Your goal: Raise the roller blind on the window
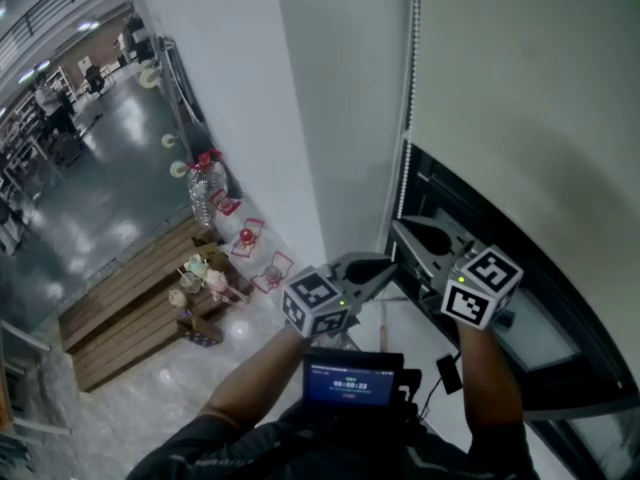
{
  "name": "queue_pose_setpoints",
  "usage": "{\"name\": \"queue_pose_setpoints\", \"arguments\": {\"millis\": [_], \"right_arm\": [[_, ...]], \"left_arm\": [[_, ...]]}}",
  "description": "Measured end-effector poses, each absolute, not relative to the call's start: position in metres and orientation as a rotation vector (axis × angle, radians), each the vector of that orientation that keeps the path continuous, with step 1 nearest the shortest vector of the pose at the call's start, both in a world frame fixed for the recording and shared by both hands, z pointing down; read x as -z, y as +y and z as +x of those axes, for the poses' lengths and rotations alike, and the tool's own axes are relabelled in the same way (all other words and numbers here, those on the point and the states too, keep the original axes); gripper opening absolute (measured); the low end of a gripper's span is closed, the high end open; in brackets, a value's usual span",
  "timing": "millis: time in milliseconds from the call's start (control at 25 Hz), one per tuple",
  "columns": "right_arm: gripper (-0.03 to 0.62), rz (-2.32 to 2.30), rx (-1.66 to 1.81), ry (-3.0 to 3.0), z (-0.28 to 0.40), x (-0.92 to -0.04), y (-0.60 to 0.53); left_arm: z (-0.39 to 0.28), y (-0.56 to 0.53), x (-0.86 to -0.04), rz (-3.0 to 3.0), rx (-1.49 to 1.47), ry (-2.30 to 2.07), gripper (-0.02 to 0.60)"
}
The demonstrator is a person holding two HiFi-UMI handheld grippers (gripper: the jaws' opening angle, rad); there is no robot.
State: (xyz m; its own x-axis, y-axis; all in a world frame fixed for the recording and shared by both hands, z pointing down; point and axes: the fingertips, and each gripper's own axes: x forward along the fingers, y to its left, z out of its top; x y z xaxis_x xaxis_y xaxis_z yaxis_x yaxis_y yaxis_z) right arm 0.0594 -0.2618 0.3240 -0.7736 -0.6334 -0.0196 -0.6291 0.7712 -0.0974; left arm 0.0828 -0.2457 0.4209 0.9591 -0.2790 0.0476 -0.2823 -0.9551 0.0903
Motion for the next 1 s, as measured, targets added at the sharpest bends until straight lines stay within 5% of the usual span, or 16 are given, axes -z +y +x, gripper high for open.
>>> {"name": "queue_pose_setpoints", "arguments": {"millis": [640, 800, 1000], "right_arm": [[0.000, -1.029, 0.151, 2.931, 0.080, -0.324, -0.259], [0.000, -1.020, 0.149, 2.927, 0.086, -0.323, -0.268], [0.000, -1.001, 0.142, 2.915, 0.080, -0.323, -0.270]], "left_arm": [[0.101, -0.248, -0.409, 3.026, 0.040, -0.435, 0.009], [0.080, -0.262, -0.398, 2.996, 0.102, -0.461, 0.099], [0.039, -0.280, -0.314, 3.019, 0.339, -0.557, 0.101]]}}
